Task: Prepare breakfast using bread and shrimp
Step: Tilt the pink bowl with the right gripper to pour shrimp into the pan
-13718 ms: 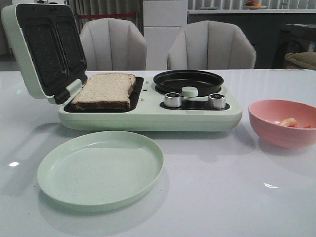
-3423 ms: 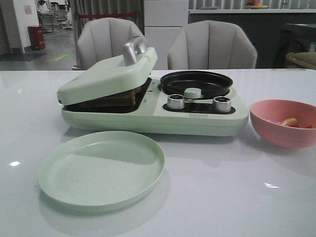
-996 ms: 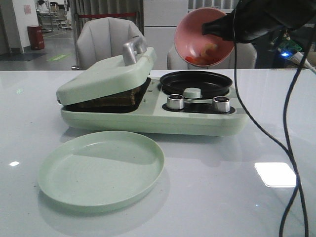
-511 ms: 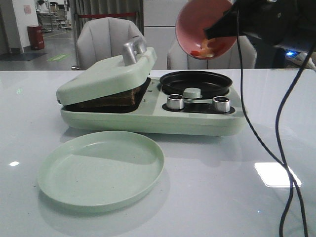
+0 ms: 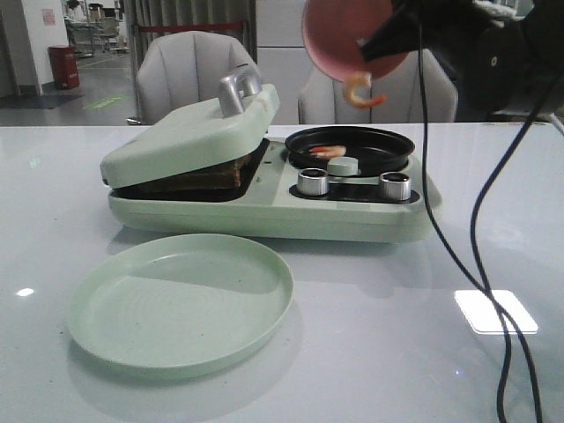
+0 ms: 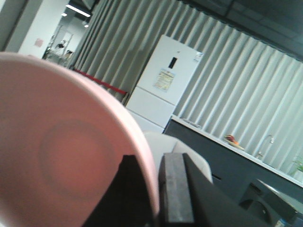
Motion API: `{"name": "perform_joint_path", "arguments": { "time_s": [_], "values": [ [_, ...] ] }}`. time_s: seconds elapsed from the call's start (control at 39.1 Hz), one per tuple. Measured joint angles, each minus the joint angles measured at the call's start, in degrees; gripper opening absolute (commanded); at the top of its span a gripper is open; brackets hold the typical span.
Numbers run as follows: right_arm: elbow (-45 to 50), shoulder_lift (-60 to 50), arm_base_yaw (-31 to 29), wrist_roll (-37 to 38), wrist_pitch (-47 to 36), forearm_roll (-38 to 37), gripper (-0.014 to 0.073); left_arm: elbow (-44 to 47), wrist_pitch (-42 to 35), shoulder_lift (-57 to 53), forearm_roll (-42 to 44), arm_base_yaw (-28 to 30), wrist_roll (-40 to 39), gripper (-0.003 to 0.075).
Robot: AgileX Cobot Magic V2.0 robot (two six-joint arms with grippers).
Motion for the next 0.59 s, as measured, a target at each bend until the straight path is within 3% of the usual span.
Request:
{"name": "perform_joint_path", "arguments": {
  "time_s": [0.26,0.43,0.59],
  "values": [
    [-0.3,4.8,0.0,2.4,0.6,-2.5,0.0142,0.0,0.0,0.0,0.0,0.0,0.0,0.0114],
    [-0.3,2.6,0.0,17.7,2.0,5.8,0.0142,0.0,0.0,0.0,0.0,0.0,0.0,0.0114],
    [-0.4,-3.7,-1.4,30.6,15.9,7.4,0.0142,0.0,0.0,0.0,0.0,0.0,0.0,0.0114]
  ]
}}
